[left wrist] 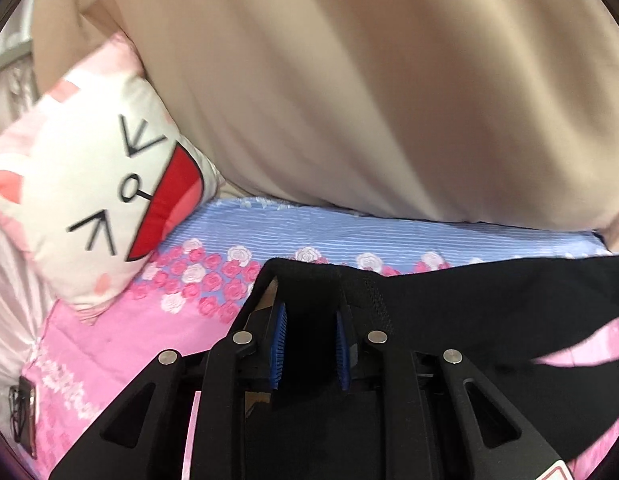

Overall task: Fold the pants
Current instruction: 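Close both grippers on the waistband and lift it, then carry the waistband over toward the hems and open the left gripper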

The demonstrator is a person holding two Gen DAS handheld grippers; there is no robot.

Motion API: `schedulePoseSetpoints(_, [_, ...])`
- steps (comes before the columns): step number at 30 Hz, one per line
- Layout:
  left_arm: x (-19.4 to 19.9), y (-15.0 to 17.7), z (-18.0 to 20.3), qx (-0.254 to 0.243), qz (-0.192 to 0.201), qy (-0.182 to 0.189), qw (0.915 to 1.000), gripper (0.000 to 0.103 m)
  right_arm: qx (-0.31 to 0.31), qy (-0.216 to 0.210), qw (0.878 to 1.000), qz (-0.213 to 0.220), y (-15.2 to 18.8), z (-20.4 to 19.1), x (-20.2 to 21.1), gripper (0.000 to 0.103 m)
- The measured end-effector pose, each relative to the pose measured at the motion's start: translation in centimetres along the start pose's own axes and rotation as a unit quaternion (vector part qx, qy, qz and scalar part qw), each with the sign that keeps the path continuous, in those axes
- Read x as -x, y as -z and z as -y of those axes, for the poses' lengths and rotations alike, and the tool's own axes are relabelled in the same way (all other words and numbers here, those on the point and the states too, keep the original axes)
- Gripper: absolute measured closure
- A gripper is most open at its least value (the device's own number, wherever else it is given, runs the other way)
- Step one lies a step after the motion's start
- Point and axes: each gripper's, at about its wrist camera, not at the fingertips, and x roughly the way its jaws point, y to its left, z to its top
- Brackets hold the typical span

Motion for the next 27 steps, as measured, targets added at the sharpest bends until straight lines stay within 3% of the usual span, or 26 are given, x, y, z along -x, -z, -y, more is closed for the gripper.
schedulePoseSetpoints(6, [8.7,5.1,-1.2,-0.011,0.03,0.014,0.9994,0.084,0.049,-0.045,0.997,0.04,3.8,-2.7,10.3,0.087])
schedulePoseSetpoints(9, [11.0,8.5,-2.2,-0.02,0.019,0.006,0.9996,0.082,0.064,-0.065,0.995,0.038,6.9,-3.4,12.5,0.087])
schedulePoseSetpoints(13, [8.7,14.2,-3.9,-0.014,-0.05,-0.016,0.9985,0.08,0.074,-0.068,0.995,-0.002,13.2,-3.0,13.6,0.087])
schedulePoseSetpoints(16, [4.4,18.6,-4.6,-0.004,-0.108,-0.033,0.9936,0.079,0.044,-0.052,0.997,-0.04,18.0,-1.4,12.5,0.087])
schedulePoseSetpoints(18, [2.5,20.7,-5.1,0.006,-0.126,-0.04,0.9912,0.079,0.022,-0.042,0.997,-0.053,20.6,0.0,11.9,0.086])
schedulePoseSetpoints(22, [2.4,20.7,-6.1,0.035,-0.11,-0.032,0.9928,0.077,-0.009,-0.044,0.998,-0.052,22.6,1.7,12.3,0.086])
schedulePoseSetpoints(27, [4.5,16.4,-7.1,0.041,-0.068,-0.035,0.9962,0.078,0.004,-0.041,0.999,0.025,18.8,0.9,15.3,0.086])
